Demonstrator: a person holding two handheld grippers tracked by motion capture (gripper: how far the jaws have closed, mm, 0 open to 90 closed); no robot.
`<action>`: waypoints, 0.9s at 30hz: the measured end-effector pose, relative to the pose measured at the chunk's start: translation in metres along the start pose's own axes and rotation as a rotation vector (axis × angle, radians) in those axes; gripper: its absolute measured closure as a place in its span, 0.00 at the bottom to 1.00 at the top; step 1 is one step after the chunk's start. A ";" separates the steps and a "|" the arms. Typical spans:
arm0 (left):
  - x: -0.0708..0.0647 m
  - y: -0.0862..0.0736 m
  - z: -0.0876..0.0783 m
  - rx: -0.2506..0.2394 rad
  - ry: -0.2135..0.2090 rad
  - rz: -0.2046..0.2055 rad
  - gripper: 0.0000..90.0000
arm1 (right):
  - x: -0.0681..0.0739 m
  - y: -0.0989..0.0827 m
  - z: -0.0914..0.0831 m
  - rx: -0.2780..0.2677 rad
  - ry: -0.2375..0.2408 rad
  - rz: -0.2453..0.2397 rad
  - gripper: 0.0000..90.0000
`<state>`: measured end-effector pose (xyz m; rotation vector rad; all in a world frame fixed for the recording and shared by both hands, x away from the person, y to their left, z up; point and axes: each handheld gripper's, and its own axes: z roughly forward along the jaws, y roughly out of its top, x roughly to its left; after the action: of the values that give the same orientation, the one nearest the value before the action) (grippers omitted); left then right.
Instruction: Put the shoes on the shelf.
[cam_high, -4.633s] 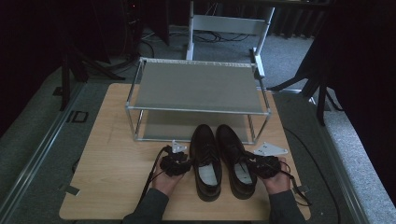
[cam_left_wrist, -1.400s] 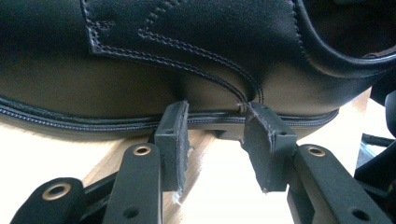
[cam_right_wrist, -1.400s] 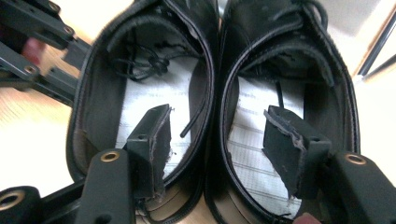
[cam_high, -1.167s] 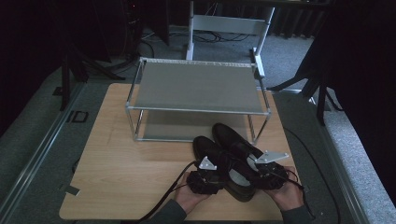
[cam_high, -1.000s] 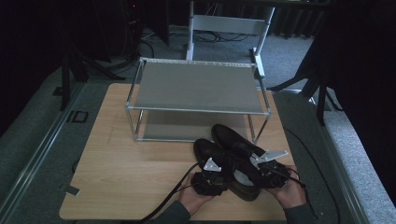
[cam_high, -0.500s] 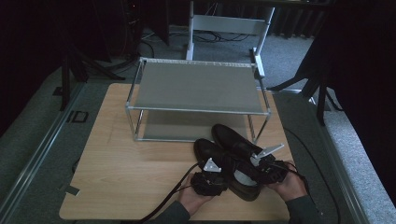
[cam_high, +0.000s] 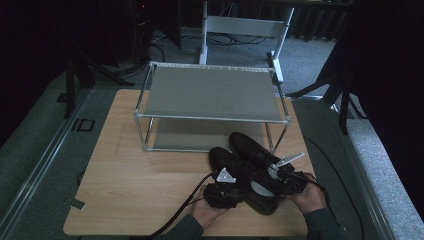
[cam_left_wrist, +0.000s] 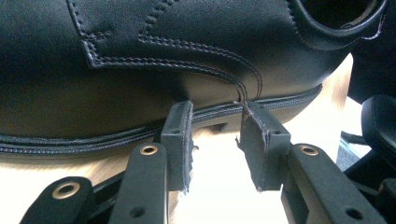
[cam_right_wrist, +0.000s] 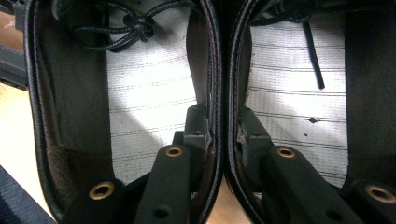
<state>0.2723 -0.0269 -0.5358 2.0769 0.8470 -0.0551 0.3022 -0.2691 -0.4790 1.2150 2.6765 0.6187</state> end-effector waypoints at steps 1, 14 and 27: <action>0.000 0.000 0.000 -0.003 0.001 -0.003 0.71 | 0.000 0.000 0.000 -0.003 0.000 0.002 0.87; -0.001 0.001 0.001 -0.010 0.010 -0.032 0.70 | 0.003 -0.005 -0.001 -0.065 -0.012 -0.009 0.87; 0.003 0.000 -0.004 -0.022 0.003 -0.042 0.70 | 0.008 -0.007 -0.002 -0.107 -0.020 -0.001 0.88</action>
<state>0.2732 -0.0229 -0.5345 2.0390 0.8897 -0.0652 0.2915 -0.2673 -0.4800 1.1850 2.5915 0.7355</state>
